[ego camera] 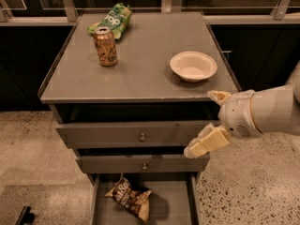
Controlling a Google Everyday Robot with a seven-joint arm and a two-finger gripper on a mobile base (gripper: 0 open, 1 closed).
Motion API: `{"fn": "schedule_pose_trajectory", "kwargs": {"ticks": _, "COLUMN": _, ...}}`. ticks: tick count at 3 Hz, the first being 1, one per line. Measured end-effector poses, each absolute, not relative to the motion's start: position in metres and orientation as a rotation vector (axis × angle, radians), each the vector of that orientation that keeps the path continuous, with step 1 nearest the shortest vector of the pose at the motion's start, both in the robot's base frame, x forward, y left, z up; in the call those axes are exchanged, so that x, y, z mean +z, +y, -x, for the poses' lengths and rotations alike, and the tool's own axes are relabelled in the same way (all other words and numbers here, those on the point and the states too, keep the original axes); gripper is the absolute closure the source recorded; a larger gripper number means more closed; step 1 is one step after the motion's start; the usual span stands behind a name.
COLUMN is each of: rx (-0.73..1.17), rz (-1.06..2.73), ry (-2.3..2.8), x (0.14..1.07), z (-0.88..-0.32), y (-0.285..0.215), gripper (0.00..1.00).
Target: Pick brown chip bag from bottom drawer and place on counter
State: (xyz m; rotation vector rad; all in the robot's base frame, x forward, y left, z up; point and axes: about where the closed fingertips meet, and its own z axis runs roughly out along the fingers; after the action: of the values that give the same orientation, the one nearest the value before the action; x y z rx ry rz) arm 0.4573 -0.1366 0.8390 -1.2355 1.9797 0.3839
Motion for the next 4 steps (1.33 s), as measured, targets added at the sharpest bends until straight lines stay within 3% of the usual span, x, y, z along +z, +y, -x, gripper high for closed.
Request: {"fn": "schedule_pose_trajectory", "kwargs": {"ticks": 4, "rx": 0.586, "rz": 0.911, "ry": 2.018, "x": 0.669, "z": -0.425, "y": -0.092, "gripper": 0.00}}
